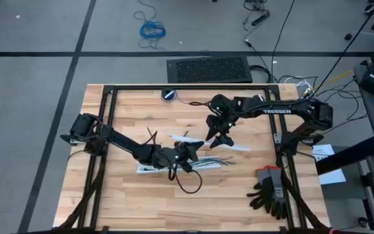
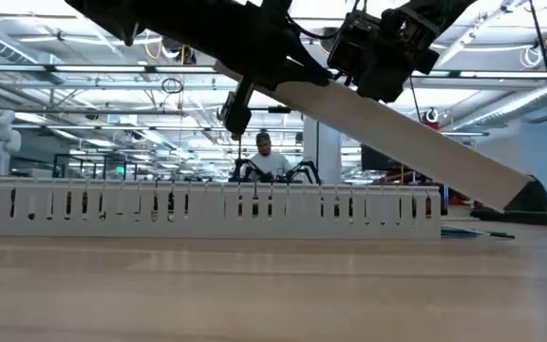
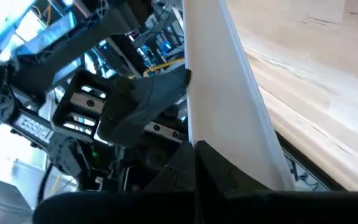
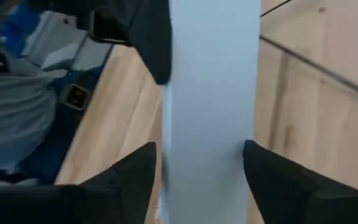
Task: Ziptie cables
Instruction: Close the white cable duct tray the with white cable cover
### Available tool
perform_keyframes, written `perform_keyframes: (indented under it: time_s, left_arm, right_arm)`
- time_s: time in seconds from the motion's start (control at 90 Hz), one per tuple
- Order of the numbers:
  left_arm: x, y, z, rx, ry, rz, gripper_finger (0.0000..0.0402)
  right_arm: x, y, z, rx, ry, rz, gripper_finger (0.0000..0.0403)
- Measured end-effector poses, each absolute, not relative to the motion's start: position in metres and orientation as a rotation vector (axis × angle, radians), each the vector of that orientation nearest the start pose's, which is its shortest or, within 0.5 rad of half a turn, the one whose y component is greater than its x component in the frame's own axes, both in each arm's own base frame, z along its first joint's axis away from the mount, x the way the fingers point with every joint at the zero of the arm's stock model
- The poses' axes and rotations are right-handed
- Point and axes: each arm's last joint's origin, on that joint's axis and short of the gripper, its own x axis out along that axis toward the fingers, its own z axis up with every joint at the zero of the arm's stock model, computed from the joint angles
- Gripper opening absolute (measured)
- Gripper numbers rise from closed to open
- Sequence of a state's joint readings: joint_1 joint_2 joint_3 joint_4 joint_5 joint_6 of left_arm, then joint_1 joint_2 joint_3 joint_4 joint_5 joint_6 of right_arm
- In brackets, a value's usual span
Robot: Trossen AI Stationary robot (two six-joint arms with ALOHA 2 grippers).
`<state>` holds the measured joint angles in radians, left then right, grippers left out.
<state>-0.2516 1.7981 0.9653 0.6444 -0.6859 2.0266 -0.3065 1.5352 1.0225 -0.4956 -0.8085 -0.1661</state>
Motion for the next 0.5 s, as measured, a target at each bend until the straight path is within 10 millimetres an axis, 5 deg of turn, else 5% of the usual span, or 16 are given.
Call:
perform_keyframes:
  time_s: [0.5]
  left_arm:
    - [0.3715, -0.0744, 0.2033, 2.127, 0.508, 0.058, 0.0001]
  right_arm:
    - [0.2902, -0.0615, 0.2208, 0.467, 0.837, 0.665, 0.0272]
